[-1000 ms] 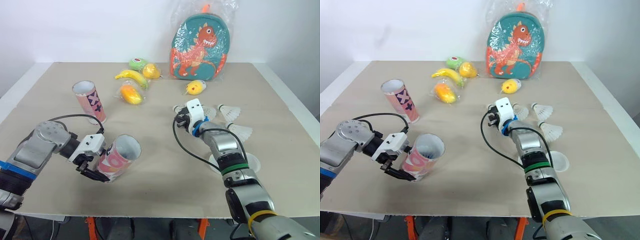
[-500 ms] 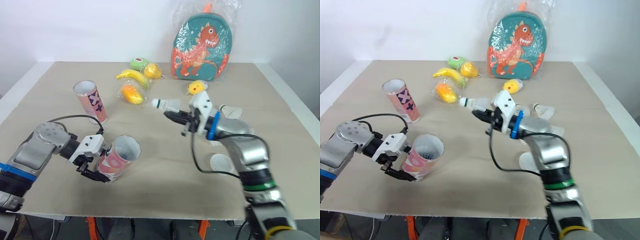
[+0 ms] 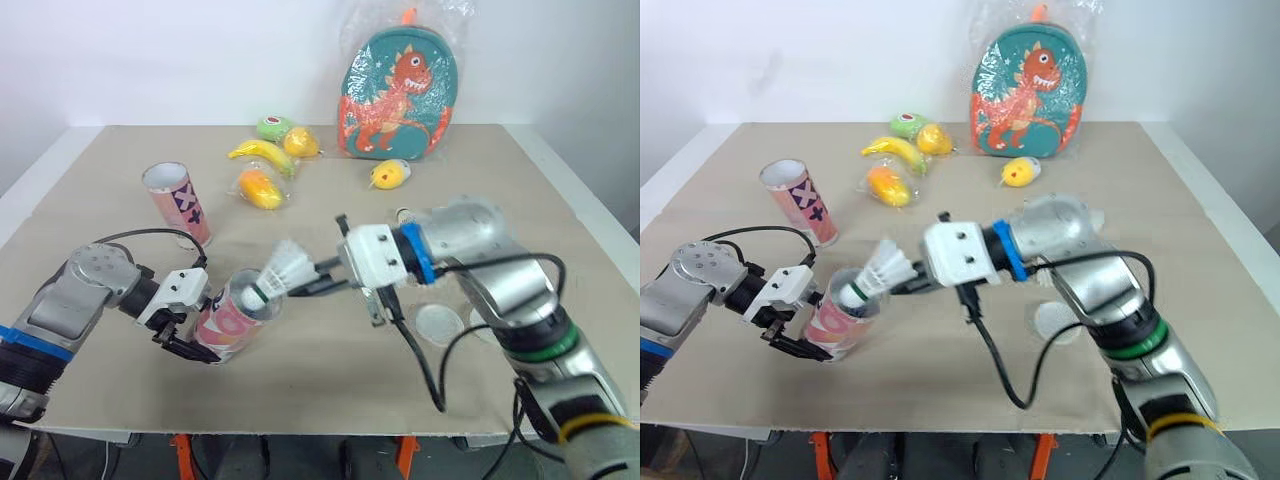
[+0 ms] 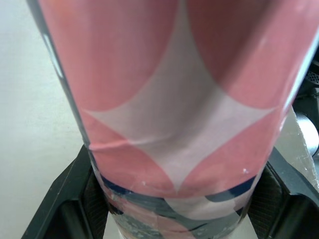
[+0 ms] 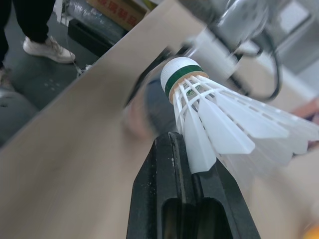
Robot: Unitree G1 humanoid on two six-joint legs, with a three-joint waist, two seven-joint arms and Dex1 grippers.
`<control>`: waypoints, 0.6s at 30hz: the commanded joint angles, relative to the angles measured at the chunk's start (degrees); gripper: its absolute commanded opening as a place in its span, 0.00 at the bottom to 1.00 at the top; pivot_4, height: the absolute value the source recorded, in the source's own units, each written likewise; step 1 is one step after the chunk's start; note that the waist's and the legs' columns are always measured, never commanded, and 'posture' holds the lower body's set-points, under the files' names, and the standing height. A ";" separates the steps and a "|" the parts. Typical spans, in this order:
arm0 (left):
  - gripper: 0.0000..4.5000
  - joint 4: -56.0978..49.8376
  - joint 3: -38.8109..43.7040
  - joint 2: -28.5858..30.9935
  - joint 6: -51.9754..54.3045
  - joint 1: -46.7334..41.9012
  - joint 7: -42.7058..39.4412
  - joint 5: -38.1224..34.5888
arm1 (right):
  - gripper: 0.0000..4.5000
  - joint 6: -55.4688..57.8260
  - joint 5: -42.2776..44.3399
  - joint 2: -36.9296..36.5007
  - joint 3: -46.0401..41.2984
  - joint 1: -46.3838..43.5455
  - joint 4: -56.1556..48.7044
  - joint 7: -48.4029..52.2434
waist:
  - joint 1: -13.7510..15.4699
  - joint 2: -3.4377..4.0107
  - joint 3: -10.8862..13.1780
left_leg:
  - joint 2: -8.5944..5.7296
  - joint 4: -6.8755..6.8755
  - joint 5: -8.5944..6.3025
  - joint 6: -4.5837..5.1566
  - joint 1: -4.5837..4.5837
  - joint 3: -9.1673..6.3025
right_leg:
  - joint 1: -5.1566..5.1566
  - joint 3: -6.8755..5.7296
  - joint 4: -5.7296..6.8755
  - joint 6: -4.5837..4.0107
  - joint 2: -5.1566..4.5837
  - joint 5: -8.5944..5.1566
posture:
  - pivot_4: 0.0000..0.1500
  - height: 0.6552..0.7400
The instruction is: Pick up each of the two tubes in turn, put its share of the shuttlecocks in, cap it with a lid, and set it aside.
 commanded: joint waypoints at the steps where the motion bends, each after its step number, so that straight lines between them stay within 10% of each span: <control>1: 0.68 -0.57 -1.11 -0.91 0.79 0.94 0.15 1.42 | 0.03 -1.95 -1.14 0.88 0.15 -1.90 2.79 0.68 | 0.01 -0.01 0.00 | -0.01 0.00 -0.02 -0.02 -0.02 0.01 | 0.01 0.01 0.00 -0.01 -0.02 -0.01 | 1.00 0.94; 10: 0.68 -0.95 -0.82 -1.29 1.62 0.73 0.26 1.60 | 0.03 -1.75 -1.93 0.66 1.99 -2.72 3.39 5.19 | 0.01 0.00 0.00 | -0.02 -0.01 -0.03 -0.05 -0.01 0.01 | 0.02 0.02 0.01 0.05 0.01 -0.06 | 1.00 0.94; 18: 0.68 -0.33 -1.53 -1.90 2.02 -0.77 0.12 1.66 | 0.72 8.54 7.95 0.75 -3.68 -2.97 1.91 5.42 | 0.20 0.00 0.01 | -0.02 0.00 -0.03 -0.04 -0.01 -0.01 | 0.05 0.02 0.01 0.05 -0.01 -0.06 | 1.00 0.94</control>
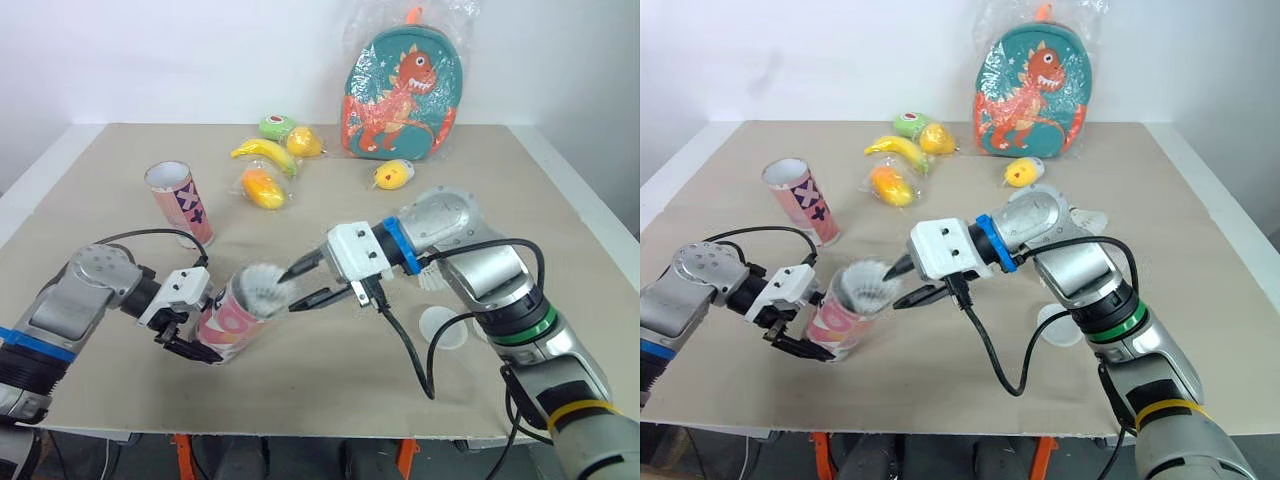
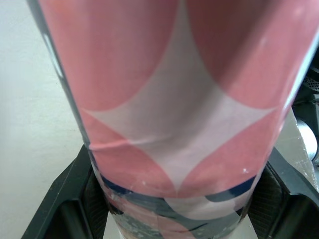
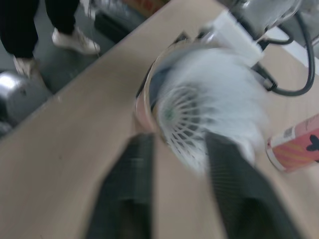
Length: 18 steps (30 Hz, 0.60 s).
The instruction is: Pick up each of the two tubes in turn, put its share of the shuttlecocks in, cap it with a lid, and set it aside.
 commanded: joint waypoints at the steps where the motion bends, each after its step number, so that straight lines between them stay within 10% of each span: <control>1: 0.68 0.09 -2.17 -0.85 0.24 -0.57 0.12 0.88 | 0.72 5.57 6.97 -0.72 -6.72 -0.79 -2.39 -0.74 | 0.05 -0.02 0.01 | 0.00 0.02 0.00 0.00 0.00 0.00 | 0.01 0.00 0.00 -0.01 0.00 0.01 | 1.00 0.94; 6: 0.68 -0.08 -2.67 -0.83 0.44 -1.12 0.12 0.73 | 0.72 9.68 11.20 -3.46 -14.77 4.50 -7.44 -6.55 | 0.32 -0.08 -0.02 | 0.00 0.00 0.00 0.00 -0.03 0.00 | 0.00 0.00 0.00 -0.01 -0.01 0.01 | 1.00 0.94; 18: 0.68 1.67 -5.27 -0.15 -0.53 -3.27 0.12 -0.47 | 0.72 21.63 20.65 -3.21 -50.01 58.82 -36.13 -36.33 | 0.84 -0.14 -0.04 | -0.06 -0.07 -0.21 -0.04 -0.17 -0.26 | 0.21 -0.10 0.04 0.08 0.10 -0.33 | 1.00 0.94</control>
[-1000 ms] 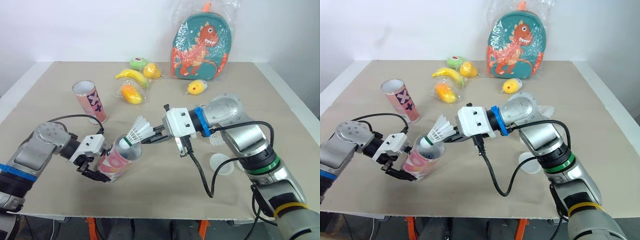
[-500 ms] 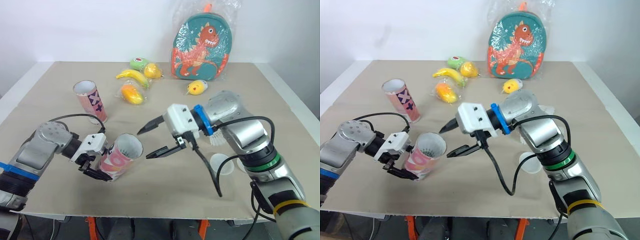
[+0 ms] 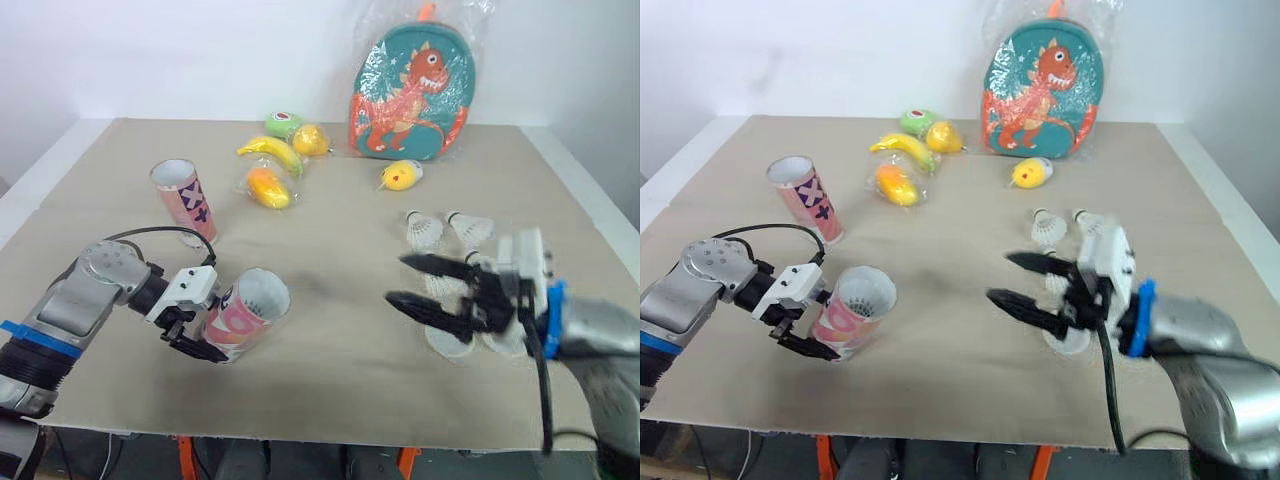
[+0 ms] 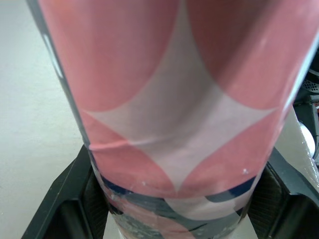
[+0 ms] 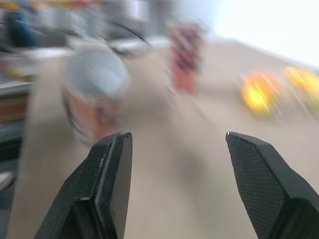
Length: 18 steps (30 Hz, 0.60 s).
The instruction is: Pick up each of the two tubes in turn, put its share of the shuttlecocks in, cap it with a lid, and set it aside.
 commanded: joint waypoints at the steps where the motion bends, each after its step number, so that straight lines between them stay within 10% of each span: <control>1: 0.68 1.27 -2.71 -0.61 -0.67 -1.14 0.11 0.53 | 0.72 -2.15 -2.06 1.96 -3.00 4.89 -3.35 -5.88 | -0.08 0.00 0.01 | 0.00 0.05 0.01 0.00 0.02 0.02 | 0.02 0.01 0.00 0.00 -0.01 0.05 | 1.00 0.94; 18: 0.68 3.34 -3.72 -0.34 -2.28 -2.21 0.11 -0.20 | 0.72 -1.07 -13.12 3.17 9.76 -4.31 15.12 -20.07 | 0.06 -0.27 0.13 | -0.08 0.04 0.15 0.13 0.15 0.18 | -0.02 0.17 -0.14 -0.04 -0.10 0.16 | 1.00 0.94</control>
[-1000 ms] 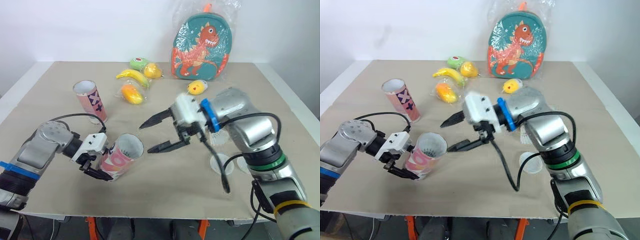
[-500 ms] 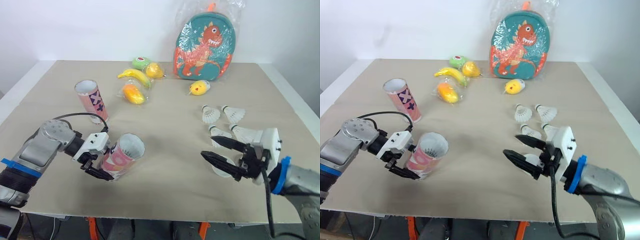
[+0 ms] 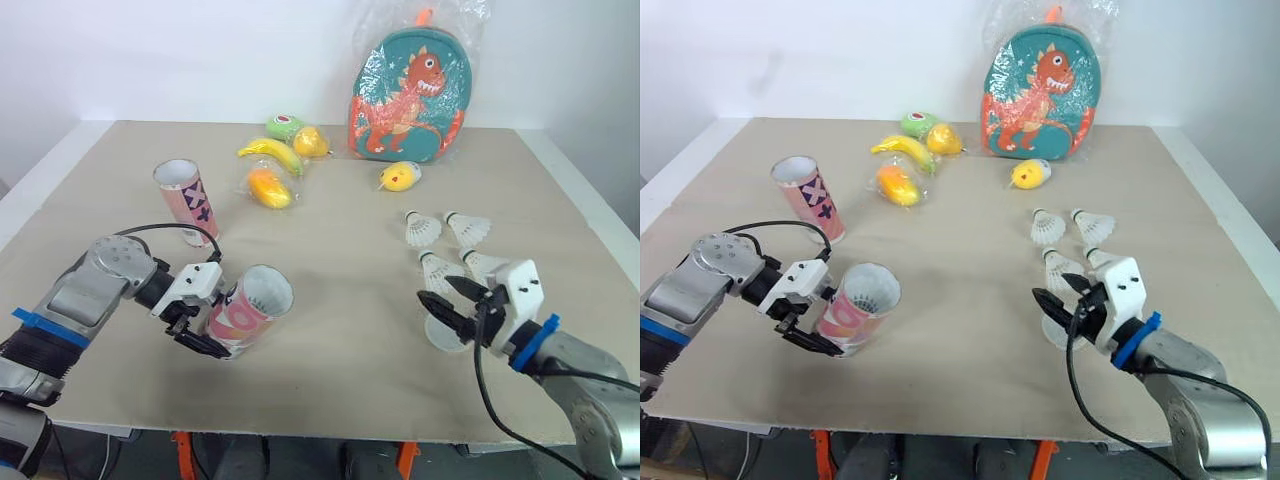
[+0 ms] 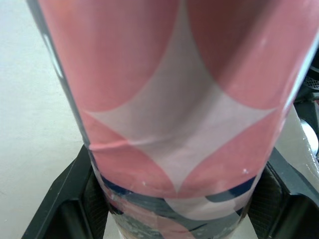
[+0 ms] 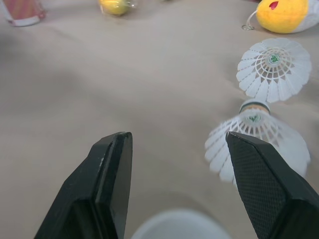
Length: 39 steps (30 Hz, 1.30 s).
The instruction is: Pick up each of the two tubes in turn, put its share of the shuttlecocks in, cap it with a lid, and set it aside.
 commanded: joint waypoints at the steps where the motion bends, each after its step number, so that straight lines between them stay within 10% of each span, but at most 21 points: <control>1: 0.68 0.07 -0.44 0.31 0.13 1.19 0.12 0.50 | 0.72 1.23 -1.77 0.91 1.30 -2.53 3.33 -3.44 | 0.00 0.00 0.00 | 0.00 -0.01 0.00 0.00 -0.01 -0.02 | -0.01 0.00 0.00 0.02 0.02 -0.02 | 1.00 0.94; 17: 0.68 -0.39 0.98 0.24 0.04 2.84 0.12 0.83 | 0.72 1.16 -5.37 2.66 5.06 -9.85 12.04 -6.96 | -0.12 0.02 0.00 | 0.06 -0.01 0.00 0.00 -0.10 -0.01 | 0.09 0.01 0.04 0.01 0.09 -0.01 | 1.00 0.94; 26: 0.68 -1.25 1.82 0.21 -0.19 4.28 0.12 0.94 | 0.03 -0.85 -8.05 1.68 9.00 -12.14 9.92 -5.19 | -0.11 0.03 0.00 | 0.06 -0.03 -0.01 0.01 -0.11 -0.01 | 0.09 0.02 0.05 0.01 0.11 -0.03 | 1.00 0.94; 39: 0.68 -1.03 1.39 -0.34 -0.16 3.78 0.12 1.37 | 0.03 -5.84 6.92 -8.67 13.42 -20.65 -10.56 22.30 | -0.24 0.10 0.04 | 0.08 -0.05 -0.02 0.02 -0.11 0.01 | 0.10 0.03 0.06 0.02 0.10 -0.08 | 1.00 0.94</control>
